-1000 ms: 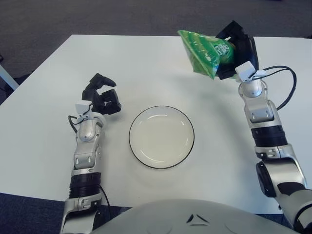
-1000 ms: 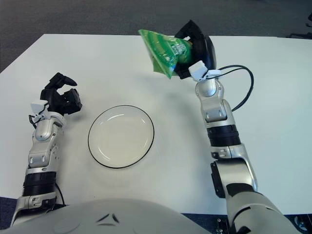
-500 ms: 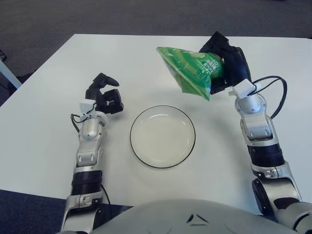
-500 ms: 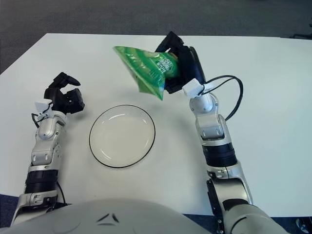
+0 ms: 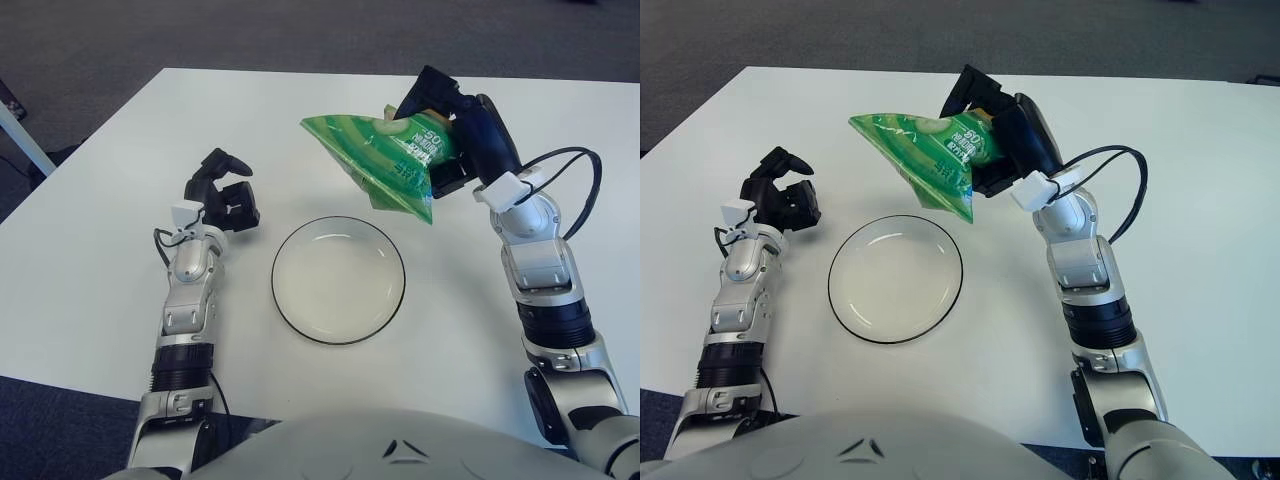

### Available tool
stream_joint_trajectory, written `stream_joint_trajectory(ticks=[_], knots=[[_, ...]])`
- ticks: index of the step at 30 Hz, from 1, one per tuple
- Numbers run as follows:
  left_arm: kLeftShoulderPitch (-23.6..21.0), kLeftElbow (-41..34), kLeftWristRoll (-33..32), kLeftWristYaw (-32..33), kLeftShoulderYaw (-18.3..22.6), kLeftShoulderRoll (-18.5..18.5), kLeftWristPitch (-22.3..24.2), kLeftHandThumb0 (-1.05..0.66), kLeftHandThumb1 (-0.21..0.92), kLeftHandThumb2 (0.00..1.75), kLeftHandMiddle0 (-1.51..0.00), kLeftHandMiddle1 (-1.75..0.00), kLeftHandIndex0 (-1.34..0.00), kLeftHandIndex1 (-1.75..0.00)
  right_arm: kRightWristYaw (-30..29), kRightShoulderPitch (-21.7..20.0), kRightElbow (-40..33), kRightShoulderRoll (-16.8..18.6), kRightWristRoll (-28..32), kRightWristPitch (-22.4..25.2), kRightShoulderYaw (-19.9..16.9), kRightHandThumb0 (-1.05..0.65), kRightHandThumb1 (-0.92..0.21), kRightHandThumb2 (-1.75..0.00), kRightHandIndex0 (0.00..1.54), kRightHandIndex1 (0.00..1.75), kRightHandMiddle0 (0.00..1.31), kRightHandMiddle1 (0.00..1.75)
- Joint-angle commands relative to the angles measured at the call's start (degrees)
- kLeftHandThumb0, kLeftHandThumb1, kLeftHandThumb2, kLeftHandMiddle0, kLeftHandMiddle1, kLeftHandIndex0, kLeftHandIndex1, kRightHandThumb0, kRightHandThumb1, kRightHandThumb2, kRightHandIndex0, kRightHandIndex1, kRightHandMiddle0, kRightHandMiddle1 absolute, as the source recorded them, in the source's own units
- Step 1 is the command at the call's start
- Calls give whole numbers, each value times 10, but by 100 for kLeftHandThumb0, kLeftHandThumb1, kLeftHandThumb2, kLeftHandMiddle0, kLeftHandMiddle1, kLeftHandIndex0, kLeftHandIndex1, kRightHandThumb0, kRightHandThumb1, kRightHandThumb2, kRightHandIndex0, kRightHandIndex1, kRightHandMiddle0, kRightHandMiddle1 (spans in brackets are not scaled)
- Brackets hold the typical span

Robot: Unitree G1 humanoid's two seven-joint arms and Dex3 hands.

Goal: Put the snack into the plate.

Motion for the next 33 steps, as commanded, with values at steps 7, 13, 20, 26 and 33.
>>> stream_joint_trajectory(ticks=[7,13,20,26,33], knots=[[10,13,1,-2,-5,-6,8,-50,28,136,-126,-175,-64,-175,37,24,-37,-7,4,-55,22,0,-2,-164,86,169,60,175],[9,11,-1,0,-5,-8,11,-50,28,137,-125,-175,-65,-175,31,19,-27,0,-23,-91,37,0,0,-166,87,168,62,175],[7,5,1,9,-5,-14,21,-50,27,137,-126,-175,-65,-175,50,5,-19,-11,-39,-127,55,0,0,-166,88,166,62,175],[9,-5,7,22,-8,-21,30,-50,26,138,-127,-175,-66,-175,49,6,-5,-22,-60,-169,57,0,-1,-163,89,162,62,175],[11,-12,26,41,-16,-22,32,-51,25,140,-130,-175,-67,-175,76,-1,9,-33,-51,-181,67,0,-2,-163,82,169,66,170]])
